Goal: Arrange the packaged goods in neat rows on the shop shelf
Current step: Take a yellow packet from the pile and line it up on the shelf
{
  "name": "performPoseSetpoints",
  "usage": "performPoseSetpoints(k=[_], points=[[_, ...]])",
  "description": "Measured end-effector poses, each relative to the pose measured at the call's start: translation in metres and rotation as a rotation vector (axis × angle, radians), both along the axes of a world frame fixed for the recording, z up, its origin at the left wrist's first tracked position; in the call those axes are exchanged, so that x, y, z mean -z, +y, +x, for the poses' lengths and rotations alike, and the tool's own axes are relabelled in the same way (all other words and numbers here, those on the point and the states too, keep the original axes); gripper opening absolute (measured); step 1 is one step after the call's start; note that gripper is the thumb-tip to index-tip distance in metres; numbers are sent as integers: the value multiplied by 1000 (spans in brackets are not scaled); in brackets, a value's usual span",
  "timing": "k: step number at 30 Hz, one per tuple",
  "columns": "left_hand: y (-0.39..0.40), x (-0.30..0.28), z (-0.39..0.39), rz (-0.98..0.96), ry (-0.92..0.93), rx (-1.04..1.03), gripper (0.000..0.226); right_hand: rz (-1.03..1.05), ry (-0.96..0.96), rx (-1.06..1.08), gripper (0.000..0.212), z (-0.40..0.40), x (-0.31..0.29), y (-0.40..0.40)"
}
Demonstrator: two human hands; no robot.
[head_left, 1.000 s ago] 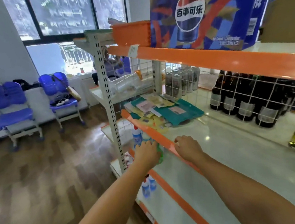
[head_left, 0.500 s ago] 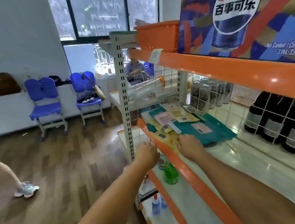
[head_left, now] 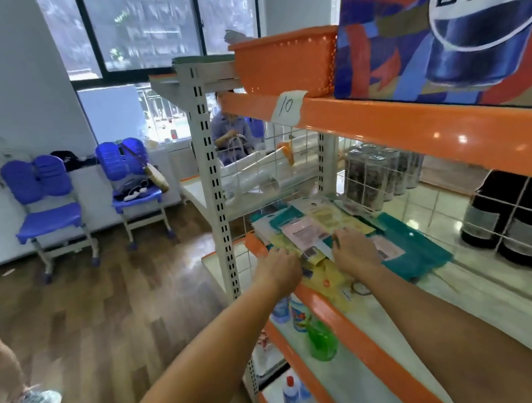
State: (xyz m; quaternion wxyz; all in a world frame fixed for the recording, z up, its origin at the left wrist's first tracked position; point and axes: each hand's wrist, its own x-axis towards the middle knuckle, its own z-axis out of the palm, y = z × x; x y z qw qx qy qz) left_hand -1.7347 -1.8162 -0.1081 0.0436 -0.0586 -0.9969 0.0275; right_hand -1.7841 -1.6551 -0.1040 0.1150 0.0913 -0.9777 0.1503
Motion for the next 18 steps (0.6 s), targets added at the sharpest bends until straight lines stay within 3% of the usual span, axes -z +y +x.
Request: performPoseSetpoints(k=[6,18], points=[[-18,-8,-47,127,73,127,35,12,17,115,31,-29,-3,-2],[-12,8,-98,84,136,286,40,4,-109,316,28,-60,11,23]])
